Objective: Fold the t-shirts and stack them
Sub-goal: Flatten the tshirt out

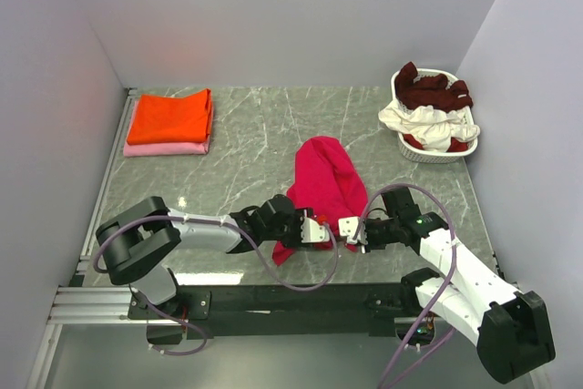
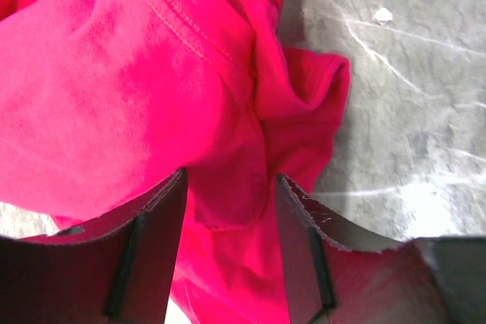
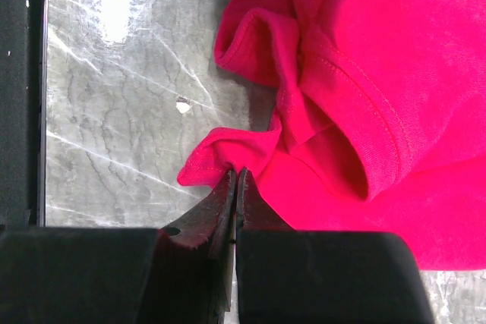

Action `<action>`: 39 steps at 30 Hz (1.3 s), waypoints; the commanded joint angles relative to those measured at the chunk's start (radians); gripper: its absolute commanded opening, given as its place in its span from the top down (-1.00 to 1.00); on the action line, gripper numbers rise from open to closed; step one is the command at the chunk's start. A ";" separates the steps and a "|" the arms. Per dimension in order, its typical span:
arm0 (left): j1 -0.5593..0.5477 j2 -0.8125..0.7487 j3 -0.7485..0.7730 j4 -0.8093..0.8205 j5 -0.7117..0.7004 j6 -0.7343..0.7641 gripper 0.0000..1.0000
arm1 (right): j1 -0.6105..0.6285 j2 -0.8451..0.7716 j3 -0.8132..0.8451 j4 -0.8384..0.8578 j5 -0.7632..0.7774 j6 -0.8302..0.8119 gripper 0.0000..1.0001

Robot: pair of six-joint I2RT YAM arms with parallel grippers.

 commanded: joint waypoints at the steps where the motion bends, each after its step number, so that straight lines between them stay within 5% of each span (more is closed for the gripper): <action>1: -0.003 0.035 0.051 0.019 0.017 -0.010 -0.08 | -0.006 -0.008 0.028 -0.010 -0.026 0.009 1.00; 9: -0.003 0.089 0.065 0.033 -0.017 -0.017 0.26 | -0.009 -0.005 0.028 -0.012 -0.024 0.012 1.00; 18: 0.008 -0.058 0.019 0.051 -0.048 -0.072 0.97 | -0.117 -0.027 0.121 -0.027 -0.013 0.085 1.00; 26: 0.058 -0.340 0.020 -0.036 -0.038 -0.203 0.99 | -0.365 -0.019 0.365 -0.122 -0.043 0.144 1.00; 32: 0.081 -0.436 0.227 -0.246 -0.051 -0.361 0.99 | -0.473 -0.038 0.571 -0.087 -0.015 0.277 1.00; 39: 0.095 -0.462 0.666 -0.442 -0.023 -0.657 0.99 | -0.525 -0.024 0.845 0.014 -0.017 0.440 1.00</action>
